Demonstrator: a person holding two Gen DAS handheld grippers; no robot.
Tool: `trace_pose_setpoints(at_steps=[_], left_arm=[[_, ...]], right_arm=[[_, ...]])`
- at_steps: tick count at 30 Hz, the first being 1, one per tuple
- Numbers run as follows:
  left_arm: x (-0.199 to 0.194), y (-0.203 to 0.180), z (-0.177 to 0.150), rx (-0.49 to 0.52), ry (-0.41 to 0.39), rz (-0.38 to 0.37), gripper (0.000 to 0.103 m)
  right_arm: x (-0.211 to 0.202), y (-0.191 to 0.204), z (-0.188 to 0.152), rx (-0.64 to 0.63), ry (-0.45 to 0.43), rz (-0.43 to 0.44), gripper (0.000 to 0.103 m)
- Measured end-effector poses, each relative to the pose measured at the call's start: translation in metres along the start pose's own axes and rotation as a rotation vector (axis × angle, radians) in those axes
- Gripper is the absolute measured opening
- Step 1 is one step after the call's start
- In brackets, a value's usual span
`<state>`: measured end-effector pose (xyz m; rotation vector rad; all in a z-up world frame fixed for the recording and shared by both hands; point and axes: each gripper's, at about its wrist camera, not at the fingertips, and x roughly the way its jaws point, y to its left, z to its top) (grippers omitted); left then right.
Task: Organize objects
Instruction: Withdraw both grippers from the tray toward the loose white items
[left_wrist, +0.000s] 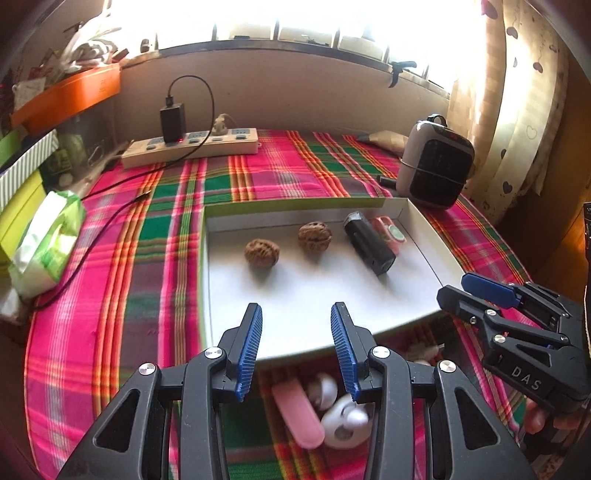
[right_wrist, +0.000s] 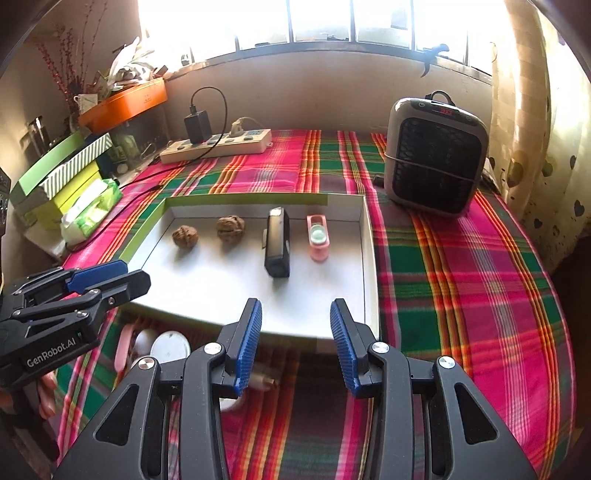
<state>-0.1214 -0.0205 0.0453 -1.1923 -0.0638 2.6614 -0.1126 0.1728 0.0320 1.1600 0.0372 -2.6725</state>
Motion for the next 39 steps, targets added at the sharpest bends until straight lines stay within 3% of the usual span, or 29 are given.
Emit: trace_pose_setpoints(at_steps=[22,39], left_arm=[[-0.028,0.026,-0.054,-0.049,0.006,-0.013,0.037],[-0.020,0.031,-0.064,-0.086,0.040,-0.066,0.039]], right_arm=[[-0.016,0.012,-0.049,0.017,0.020,0.071,0.040],[0.000,0.030,-0.051,-0.023,0.062,0.081,0.041]])
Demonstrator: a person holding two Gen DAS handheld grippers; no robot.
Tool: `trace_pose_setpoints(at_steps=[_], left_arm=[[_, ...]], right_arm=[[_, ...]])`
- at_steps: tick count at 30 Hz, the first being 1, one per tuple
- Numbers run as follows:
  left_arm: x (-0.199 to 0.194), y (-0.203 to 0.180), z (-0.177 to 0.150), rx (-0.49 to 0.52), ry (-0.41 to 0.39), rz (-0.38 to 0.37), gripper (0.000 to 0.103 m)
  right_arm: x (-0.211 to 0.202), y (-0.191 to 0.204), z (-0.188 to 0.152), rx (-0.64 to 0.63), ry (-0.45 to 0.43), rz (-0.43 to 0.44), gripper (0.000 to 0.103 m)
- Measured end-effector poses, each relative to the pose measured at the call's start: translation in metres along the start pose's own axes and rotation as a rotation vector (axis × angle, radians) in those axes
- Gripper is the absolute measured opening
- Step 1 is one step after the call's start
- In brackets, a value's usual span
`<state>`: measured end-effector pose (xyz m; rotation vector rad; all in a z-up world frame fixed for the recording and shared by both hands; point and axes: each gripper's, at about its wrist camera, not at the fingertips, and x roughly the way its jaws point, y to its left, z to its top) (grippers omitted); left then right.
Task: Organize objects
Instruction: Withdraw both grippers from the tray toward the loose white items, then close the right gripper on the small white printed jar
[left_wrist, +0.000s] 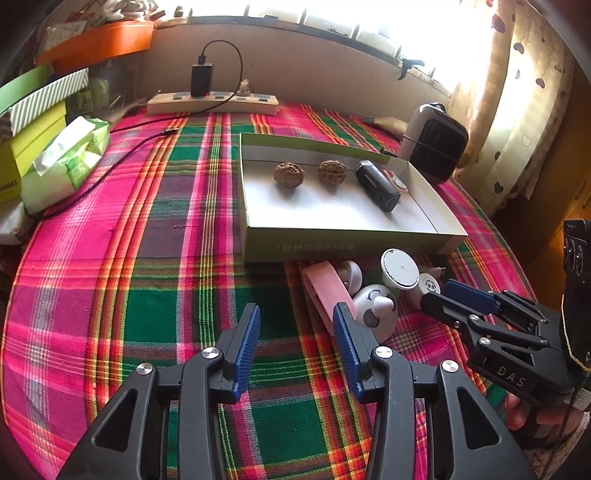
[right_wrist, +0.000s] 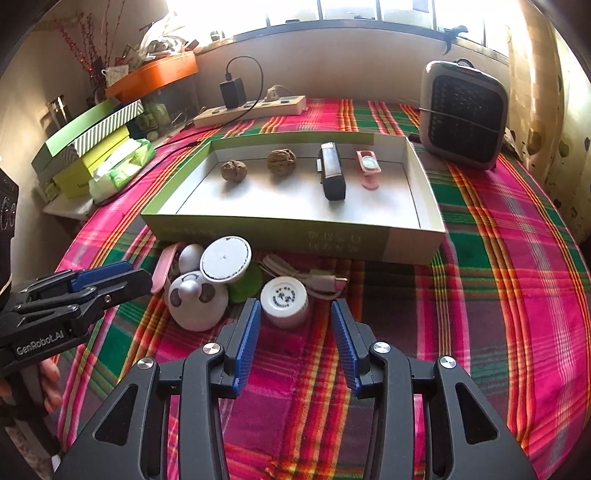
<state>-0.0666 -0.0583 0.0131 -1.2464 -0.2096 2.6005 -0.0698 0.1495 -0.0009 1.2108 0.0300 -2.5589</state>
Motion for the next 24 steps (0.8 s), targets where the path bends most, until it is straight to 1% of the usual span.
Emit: trace_pose_setpoints(at_steps=[6,16,17,18,20,24], left_arm=[[0.000,0.000,0.001,-0.003,0.001,0.002,0.039],[0.005,-0.004,0.007,-0.008,0.011,-0.019,0.040],[0.005,-0.005,0.007,-0.007,0.013,-0.020,0.040],[0.006,-0.006,0.008,-0.004,0.014,-0.021,0.040],[0.007,-0.008,0.009,0.002,0.016,-0.020,0.040],[0.008,-0.010,0.012,0.005,0.016,-0.026,0.040]], right_arm=[[0.010,0.005,0.003,-0.020,0.029,-0.023,0.041],[0.012,0.004,0.005,-0.032,0.022,-0.065,0.041],[0.011,0.004,0.004,-0.031,0.021,-0.064,0.039],[0.011,0.003,0.004,-0.030,0.020,-0.061,0.035],[0.009,0.003,0.003,-0.028,0.015,-0.062,0.030],[0.007,0.000,0.003,-0.019,0.005,-0.065,0.029]])
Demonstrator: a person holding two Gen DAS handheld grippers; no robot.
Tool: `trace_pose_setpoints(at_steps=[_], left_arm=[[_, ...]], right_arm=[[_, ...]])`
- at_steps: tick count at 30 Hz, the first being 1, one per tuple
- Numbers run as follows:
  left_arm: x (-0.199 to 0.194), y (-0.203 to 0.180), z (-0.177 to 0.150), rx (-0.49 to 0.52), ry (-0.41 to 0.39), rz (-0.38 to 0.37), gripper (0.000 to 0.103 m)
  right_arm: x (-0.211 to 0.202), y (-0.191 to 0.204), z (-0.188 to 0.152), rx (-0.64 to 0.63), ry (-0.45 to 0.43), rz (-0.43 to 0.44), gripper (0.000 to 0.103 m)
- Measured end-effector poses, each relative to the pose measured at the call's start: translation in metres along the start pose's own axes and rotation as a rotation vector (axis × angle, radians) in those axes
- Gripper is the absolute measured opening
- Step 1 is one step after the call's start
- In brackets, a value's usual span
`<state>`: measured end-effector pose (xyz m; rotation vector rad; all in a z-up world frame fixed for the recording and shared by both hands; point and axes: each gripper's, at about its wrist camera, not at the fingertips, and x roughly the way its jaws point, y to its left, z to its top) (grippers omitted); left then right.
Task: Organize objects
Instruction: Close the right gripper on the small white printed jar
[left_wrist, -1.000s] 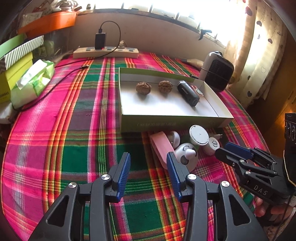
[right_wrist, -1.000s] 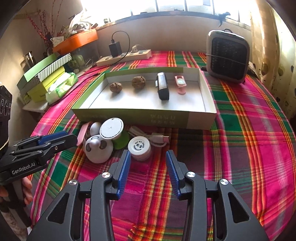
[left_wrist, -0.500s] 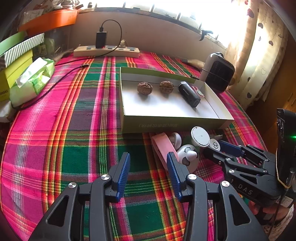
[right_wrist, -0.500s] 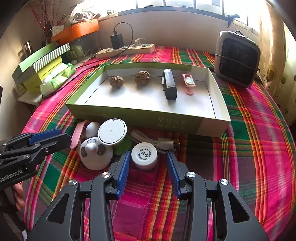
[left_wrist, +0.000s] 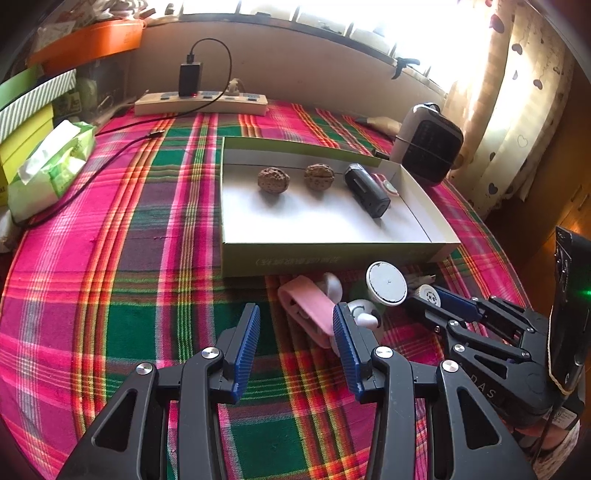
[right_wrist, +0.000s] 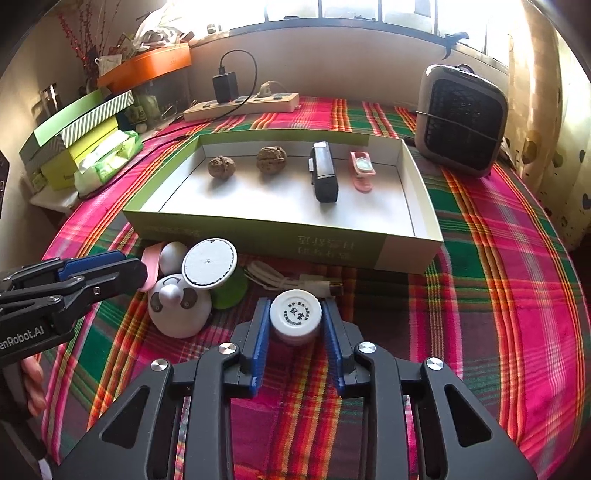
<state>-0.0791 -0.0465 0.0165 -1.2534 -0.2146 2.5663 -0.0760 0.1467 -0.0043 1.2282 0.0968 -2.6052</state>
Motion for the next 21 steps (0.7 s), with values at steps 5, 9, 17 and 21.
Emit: trace_pose_setpoints(at_steps=[5,9,17,21], left_arm=[[0.002,0.000,0.002,-0.007,0.002,0.008,0.040],[0.003,-0.005,0.004,0.002,0.000,-0.005,0.040],[0.011,-0.007,0.010,0.006,0.015,0.035,0.041],[0.013,-0.003,0.011,-0.002,0.025,0.026,0.042]], right_arm=[[-0.004,-0.002,-0.002,0.005,-0.005,0.005,0.029],[-0.003,-0.004,-0.004,0.014,-0.002,0.010,0.029],[-0.003,-0.004,-0.005,0.021,0.002,0.021,0.029],[-0.003,-0.005,-0.005,0.024,0.002,0.025,0.029]])
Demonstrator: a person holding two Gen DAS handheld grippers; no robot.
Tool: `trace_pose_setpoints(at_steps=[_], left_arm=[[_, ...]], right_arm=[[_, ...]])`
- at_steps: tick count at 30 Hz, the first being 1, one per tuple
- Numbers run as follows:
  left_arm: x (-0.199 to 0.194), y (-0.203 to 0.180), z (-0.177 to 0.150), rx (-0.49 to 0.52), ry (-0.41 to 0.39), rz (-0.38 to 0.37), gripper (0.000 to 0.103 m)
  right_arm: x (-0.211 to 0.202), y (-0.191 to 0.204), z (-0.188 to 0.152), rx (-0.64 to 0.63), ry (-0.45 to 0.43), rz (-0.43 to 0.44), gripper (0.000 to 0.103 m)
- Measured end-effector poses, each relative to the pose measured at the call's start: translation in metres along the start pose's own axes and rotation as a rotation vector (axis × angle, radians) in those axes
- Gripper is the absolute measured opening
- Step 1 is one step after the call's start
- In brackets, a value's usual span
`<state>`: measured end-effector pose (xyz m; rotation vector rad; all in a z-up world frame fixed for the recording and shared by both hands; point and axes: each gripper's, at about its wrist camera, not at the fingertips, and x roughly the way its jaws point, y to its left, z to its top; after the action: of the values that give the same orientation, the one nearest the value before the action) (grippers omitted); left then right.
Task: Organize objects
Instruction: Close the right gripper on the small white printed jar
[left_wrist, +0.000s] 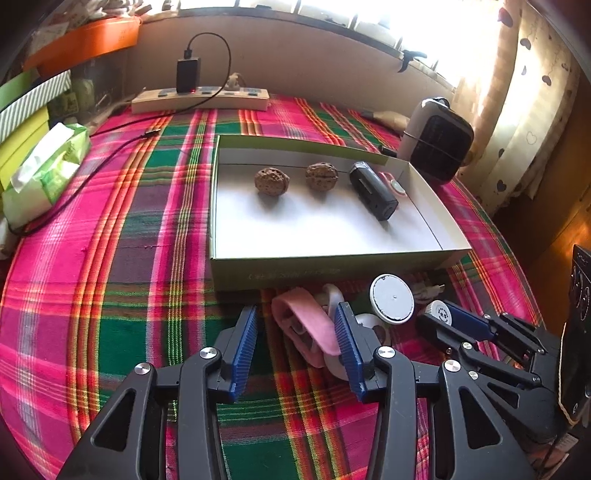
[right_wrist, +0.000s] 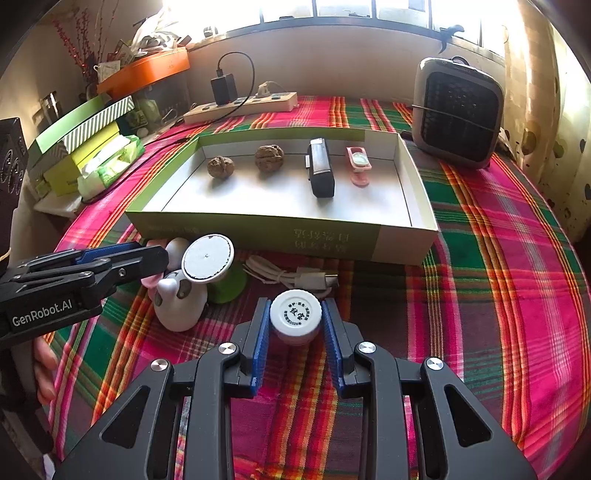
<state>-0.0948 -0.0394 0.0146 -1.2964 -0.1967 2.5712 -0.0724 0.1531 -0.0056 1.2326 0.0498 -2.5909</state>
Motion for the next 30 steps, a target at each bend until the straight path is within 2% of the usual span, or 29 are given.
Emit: trace_pose_setpoints(at_steps=[11,18,30], left_arm=[[-0.009,0.013,0.003,0.017,0.000,0.060,0.043],[-0.014,0.011,0.000,-0.006,-0.008,0.008,0.043],[0.002,-0.002,0.002,0.015,0.033,0.024,0.043]], right_arm=[[0.000,0.000,0.000,0.007,-0.005,0.011,0.029],[-0.001,-0.002,-0.001,0.014,-0.007,0.014,0.029],[-0.001,-0.003,-0.001,0.017,-0.004,0.030,0.029]])
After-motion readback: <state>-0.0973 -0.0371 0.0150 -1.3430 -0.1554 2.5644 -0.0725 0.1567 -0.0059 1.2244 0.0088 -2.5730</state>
